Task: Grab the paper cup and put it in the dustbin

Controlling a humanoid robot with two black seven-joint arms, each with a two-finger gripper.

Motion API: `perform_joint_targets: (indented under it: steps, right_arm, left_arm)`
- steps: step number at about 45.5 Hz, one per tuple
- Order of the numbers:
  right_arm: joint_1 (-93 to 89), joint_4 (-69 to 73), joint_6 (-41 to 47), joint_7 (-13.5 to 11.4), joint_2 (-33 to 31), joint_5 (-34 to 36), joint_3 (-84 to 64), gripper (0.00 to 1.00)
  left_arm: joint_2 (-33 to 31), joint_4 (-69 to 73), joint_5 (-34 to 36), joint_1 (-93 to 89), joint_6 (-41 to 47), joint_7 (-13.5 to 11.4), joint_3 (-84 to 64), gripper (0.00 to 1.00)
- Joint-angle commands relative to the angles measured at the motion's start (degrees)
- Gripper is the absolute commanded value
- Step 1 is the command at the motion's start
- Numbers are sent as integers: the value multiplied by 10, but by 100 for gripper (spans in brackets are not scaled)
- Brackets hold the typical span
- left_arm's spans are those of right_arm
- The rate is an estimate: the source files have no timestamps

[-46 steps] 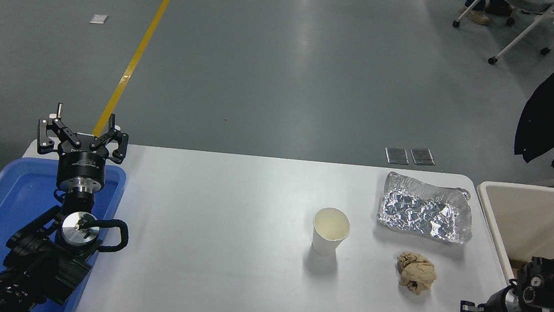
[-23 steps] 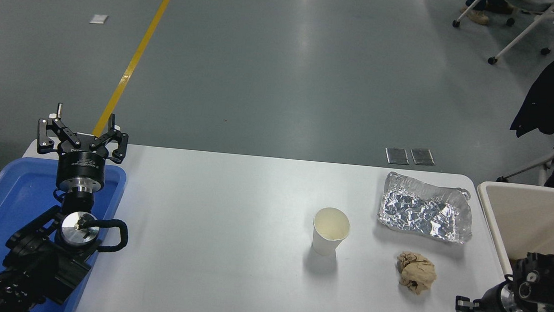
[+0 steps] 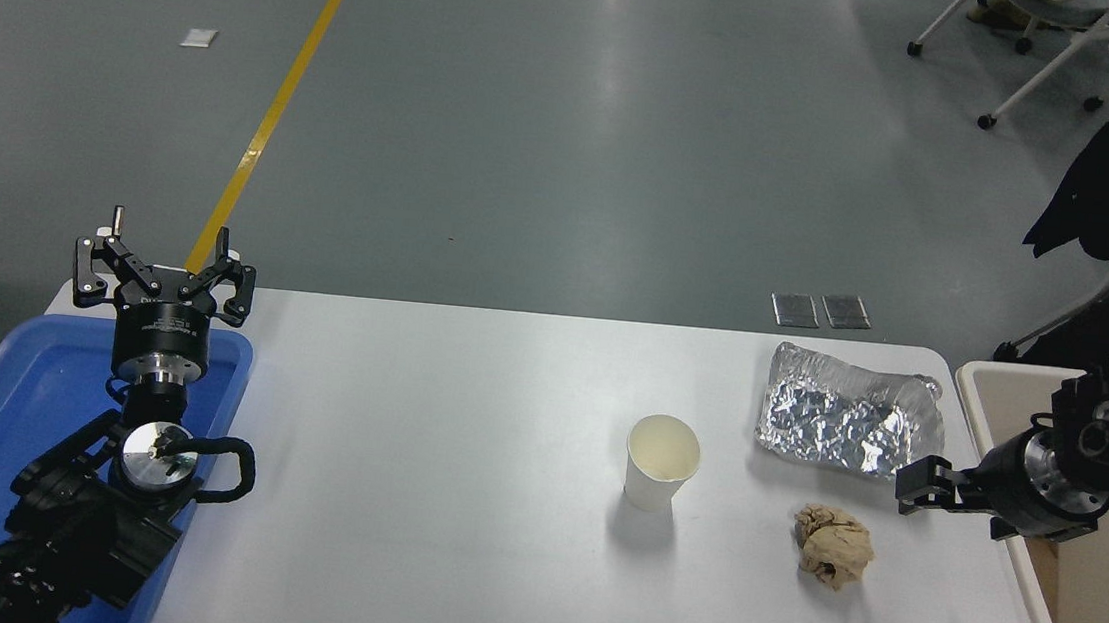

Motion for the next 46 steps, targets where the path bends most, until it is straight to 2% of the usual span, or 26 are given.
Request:
perform_joint_targets:
  steps: [1, 6, 10, 20, 23, 28, 34, 46]
  right_arm:
    - [212, 86, 59, 0, -13, 32, -90, 100]
    - [299, 121, 77, 0, -2, 93, -110, 100]
    - [337, 131, 88, 0, 34, 124, -114, 100]
    - [392, 134, 110, 0, 127, 143, -112, 100]
    - [403, 134, 108, 2, 166, 162, -112, 100]
    - [436, 131, 110, 3, 245, 242, -117, 100]
    - [451, 126, 109, 4, 309, 268, -104, 100]
    - [400, 92, 106, 4, 324, 263, -99, 100]
  left_arm:
    - [0, 0, 0, 0, 0, 0, 0, 99]
    - [0, 0, 0, 0, 0, 0, 0, 99]
    - [0, 0, 0, 0, 0, 0, 0, 99]
    - [0, 0, 0, 0, 1, 0, 0, 99]
    - [0, 0, 0, 0, 1, 0, 0, 99]
    - [0, 0, 0, 0, 1, 0, 0, 99]
    - [0, 0, 0, 0, 0, 0, 0, 99]
    - [0, 0, 0, 0, 0, 0, 0, 99]
